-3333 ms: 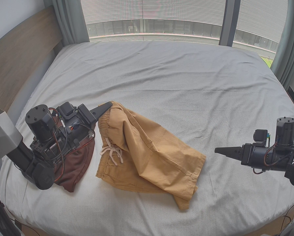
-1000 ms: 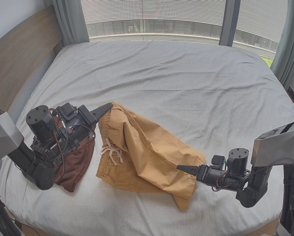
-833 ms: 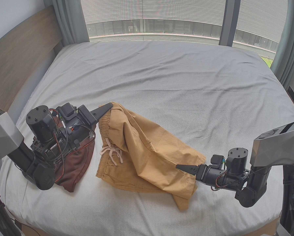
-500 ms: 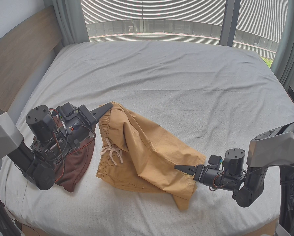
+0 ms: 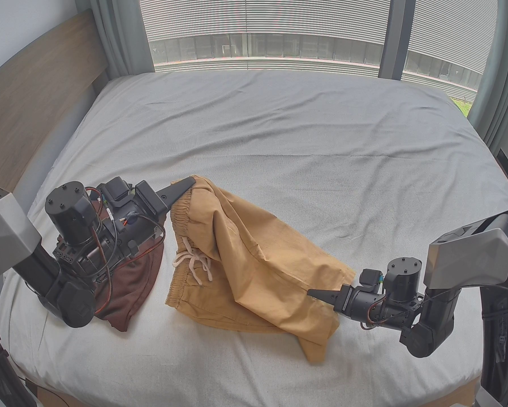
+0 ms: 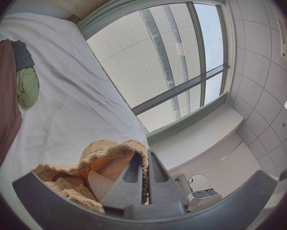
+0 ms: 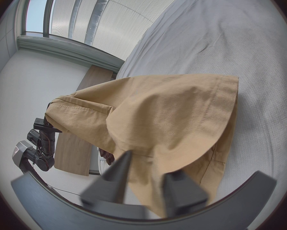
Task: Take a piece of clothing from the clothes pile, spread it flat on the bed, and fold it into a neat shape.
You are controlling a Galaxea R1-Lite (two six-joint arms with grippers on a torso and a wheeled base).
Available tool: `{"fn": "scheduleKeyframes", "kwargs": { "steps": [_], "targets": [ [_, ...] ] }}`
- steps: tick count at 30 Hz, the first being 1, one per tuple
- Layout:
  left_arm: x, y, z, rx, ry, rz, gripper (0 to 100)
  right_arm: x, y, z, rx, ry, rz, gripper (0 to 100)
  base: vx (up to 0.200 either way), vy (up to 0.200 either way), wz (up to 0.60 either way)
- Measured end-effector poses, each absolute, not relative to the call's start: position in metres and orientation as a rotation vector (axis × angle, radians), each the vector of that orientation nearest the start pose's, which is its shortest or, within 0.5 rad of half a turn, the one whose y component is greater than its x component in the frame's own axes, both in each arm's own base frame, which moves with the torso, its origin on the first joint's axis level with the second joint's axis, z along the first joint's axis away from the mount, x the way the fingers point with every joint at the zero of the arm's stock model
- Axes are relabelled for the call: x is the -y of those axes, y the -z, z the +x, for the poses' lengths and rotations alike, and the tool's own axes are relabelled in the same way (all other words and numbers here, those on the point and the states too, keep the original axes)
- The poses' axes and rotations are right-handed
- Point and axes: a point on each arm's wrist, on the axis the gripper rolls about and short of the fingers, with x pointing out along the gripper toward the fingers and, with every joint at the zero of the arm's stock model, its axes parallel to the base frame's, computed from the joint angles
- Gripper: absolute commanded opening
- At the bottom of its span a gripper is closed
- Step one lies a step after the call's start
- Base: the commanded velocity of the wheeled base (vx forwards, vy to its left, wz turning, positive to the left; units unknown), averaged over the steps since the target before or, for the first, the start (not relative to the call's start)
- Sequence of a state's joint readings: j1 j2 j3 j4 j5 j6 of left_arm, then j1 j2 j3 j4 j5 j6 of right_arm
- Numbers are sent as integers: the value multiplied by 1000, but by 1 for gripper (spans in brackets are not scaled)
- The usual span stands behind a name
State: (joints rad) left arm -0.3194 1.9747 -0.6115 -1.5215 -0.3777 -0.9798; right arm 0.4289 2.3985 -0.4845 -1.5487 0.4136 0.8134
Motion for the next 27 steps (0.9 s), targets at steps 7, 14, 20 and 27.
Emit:
{"fn": "scheduleKeyframes", "kwargs": {
  "steps": [7,14,20,27],
  "targets": [
    [110,-136,309,-191,715,-932,0,-141,18,293,-683,-631,754,0,0,0,0],
    [110,-137,309,-185,715,-932,0,-137,-5,290,-628,-654,757,0,0,0,0],
    [109,-138,309,-171,719,-931,0,-128,-34,290,-538,-674,762,0,0,0,0],
    [104,-139,310,-157,707,-925,0,-104,-69,292,-422,-696,770,0,0,0,0]
  ]
}}
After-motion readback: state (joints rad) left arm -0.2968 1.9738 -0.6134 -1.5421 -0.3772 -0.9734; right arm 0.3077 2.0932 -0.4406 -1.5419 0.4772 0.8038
